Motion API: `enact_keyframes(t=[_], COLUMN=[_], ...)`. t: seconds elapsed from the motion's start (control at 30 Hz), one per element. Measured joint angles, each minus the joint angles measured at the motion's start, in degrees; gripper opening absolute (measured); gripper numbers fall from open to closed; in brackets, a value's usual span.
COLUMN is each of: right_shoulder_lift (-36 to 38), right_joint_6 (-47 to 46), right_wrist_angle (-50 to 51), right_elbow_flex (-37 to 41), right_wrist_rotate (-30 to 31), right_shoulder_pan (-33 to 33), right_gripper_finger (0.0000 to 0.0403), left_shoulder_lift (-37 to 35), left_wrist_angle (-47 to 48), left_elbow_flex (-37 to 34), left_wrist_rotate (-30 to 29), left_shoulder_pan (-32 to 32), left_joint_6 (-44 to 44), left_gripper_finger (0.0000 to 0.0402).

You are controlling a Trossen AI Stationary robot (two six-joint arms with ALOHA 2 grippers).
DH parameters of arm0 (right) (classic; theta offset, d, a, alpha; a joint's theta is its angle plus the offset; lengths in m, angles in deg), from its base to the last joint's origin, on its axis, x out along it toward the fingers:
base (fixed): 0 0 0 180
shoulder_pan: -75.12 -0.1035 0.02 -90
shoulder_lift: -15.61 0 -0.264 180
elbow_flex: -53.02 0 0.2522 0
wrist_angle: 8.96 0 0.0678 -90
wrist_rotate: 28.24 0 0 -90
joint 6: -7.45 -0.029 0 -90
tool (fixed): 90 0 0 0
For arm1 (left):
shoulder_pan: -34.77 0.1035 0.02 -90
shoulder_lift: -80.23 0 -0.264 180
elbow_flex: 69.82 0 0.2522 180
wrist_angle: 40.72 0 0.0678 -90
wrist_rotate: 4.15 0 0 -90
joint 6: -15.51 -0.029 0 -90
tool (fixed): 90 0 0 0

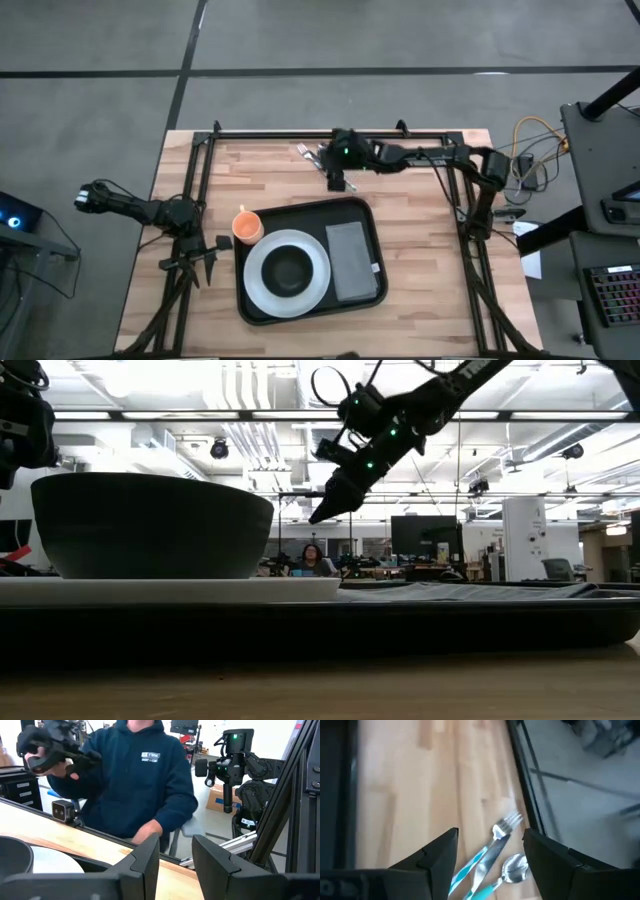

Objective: Set up tray
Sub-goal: Put the blue spoon on the gray napkin

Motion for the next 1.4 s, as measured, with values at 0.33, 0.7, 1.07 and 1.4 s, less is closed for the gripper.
enact_keyframes(t=[0.33,0.7,1.07,1.4], right_shoulder_lift=[-1.02,-1.29,-8.63,-19.60], right_joint_6=[-16.45,-25.34,-26.51,-27.89], right_wrist_angle=[4.42,13.02,14.43,27.04], right_elbow_flex=[-3.93,-7.51,-9.47,-22.30], right_wrist_rotate=[-3.23,-0.33,-0.25,-0.40], right_shoulder_pan=[8.35,9.85,9.85,9.73], right_gripper_finger=[0.0214,0.0214,0.0214,0.0214], left_shoulder_lift=[0.00,0.00,0.00,0.00], left_wrist_angle=[0.00,0.00,0.00,0.00], left_elbow_flex=[-0.01,-0.01,0.00,0.00], left_wrist_rotate=[-0.01,-0.01,0.00,0.00], left_shoulder_pan=[0.00,0.00,0.00,0.00], left_joint_6=[0.01,0.00,-0.01,-0.01], left_gripper_finger=[0.0098,0.0098,0.0098,0.0098])
